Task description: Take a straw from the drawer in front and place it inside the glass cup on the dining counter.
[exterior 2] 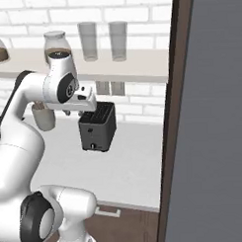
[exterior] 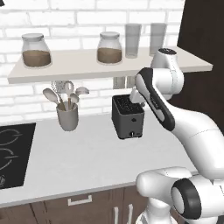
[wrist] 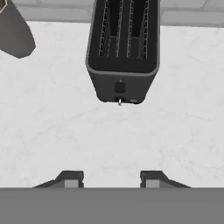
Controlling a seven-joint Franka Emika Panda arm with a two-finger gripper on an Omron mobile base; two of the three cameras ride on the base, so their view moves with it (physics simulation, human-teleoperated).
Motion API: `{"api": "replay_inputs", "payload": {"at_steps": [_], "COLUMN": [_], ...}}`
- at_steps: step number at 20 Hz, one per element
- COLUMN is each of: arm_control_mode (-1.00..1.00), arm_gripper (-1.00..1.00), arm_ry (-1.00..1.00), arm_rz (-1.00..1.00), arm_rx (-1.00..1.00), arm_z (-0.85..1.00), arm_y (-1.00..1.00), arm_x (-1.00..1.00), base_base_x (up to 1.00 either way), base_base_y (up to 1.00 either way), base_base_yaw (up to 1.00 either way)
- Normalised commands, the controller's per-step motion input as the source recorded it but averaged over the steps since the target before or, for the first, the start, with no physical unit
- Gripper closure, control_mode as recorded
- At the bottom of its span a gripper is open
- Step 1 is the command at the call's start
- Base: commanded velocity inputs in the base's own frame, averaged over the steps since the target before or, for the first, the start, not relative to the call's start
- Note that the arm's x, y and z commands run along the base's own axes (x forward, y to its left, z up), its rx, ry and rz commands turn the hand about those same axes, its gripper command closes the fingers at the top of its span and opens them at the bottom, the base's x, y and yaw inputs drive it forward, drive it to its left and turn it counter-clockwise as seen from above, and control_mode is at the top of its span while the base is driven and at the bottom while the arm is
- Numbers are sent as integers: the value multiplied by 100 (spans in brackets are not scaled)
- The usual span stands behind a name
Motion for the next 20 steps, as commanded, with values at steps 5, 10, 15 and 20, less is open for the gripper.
{"api": "replay_inputs", "payload": {"at_steps": [5, 10, 15, 20], "arm_control_mode": [100, 100, 100, 100], "arm_gripper": [-100, -100, -100, -100], "arm_ry": [0, 0, 0, 0], "arm_rz": [0, 0, 0, 0], "arm_rx": [0, 0, 0, 0], "arm_z": [0, 0, 0, 0], "arm_y": [0, 0, 0, 0], "arm_x": [0, 0, 0, 0], "base_base_x": [-7, -82, -52, -3], "base_base_y": [0, 16, 34, 47], "base_base_yaw": [0, -11, -38, -73]}}
